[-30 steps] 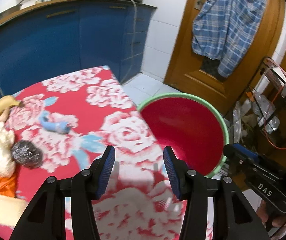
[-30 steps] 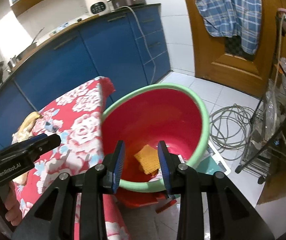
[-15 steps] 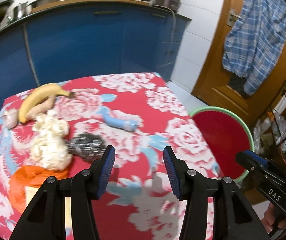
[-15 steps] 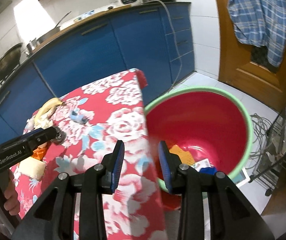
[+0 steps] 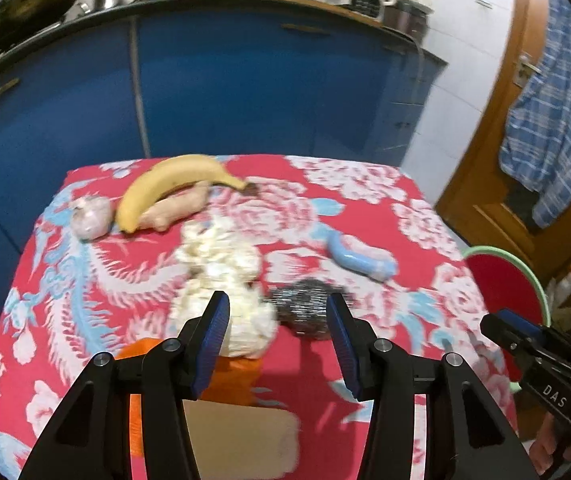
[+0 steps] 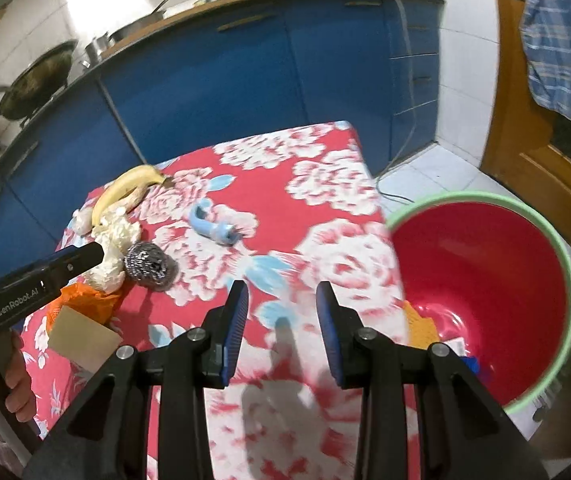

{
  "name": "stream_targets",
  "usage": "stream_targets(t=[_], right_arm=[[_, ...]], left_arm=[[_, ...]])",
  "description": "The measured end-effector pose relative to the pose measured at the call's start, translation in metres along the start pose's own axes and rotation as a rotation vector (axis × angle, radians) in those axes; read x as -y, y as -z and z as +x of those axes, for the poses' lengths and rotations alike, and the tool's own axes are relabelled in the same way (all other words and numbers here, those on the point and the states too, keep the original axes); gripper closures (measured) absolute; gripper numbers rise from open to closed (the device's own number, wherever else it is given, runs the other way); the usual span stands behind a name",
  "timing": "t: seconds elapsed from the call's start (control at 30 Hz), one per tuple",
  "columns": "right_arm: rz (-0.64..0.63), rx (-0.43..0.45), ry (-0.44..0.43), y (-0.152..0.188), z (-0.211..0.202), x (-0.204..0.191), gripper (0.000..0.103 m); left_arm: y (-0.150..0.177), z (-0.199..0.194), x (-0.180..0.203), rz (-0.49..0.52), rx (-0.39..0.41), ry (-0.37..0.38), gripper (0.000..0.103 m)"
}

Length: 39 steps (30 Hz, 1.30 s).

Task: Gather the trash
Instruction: 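Move the left tool to the crumpled white paper while the right tool approaches the blue-handled brush, then grasp the crumpled white paper with the left tool while the right grasps the blue brush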

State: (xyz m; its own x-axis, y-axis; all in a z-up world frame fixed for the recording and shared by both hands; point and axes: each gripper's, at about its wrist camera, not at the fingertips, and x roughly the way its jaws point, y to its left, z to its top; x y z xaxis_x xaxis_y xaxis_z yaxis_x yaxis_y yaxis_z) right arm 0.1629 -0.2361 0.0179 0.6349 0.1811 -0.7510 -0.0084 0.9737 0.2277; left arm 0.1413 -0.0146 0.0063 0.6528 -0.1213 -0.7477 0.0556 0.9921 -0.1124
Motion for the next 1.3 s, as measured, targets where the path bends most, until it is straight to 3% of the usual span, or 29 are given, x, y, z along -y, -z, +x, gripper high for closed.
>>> stream_targets(t=[0.13,0.4,0.63,1.07,1.13,1.3], right_arm=[[-0.048,-0.028,-0.011,-0.01,0.019,-0.019,0.063],[-0.136,-0.062,-0.029,-0.028,0.056,-0.048,0.062],[-0.2,-0.11,0.004,-0.037,0.087,-0.056,0.062],[-0.266,-0.146,-0.03,-0.042,0.118,-0.067,0.062],[-0.297,-0.143,-0.026,-0.042,0.12,-0.071,0.063],[-0.351,-0.118,-0.003,-0.038,0.121,-0.076,0.075]], left_arm=[[-0.002,0.007,-0.017,-0.031,-0.003,-0.03,0.042],[-0.003,0.028,-0.031,-0.074,-0.056,-0.026,0.037],[-0.003,0.047,-0.036,-0.109,-0.097,-0.008,0.037],[-0.003,0.065,-0.042,-0.145,-0.124,0.012,0.037],[-0.003,0.066,-0.042,-0.148,-0.122,0.024,0.05],[-0.003,0.063,-0.042,-0.15,-0.108,0.037,0.059]])
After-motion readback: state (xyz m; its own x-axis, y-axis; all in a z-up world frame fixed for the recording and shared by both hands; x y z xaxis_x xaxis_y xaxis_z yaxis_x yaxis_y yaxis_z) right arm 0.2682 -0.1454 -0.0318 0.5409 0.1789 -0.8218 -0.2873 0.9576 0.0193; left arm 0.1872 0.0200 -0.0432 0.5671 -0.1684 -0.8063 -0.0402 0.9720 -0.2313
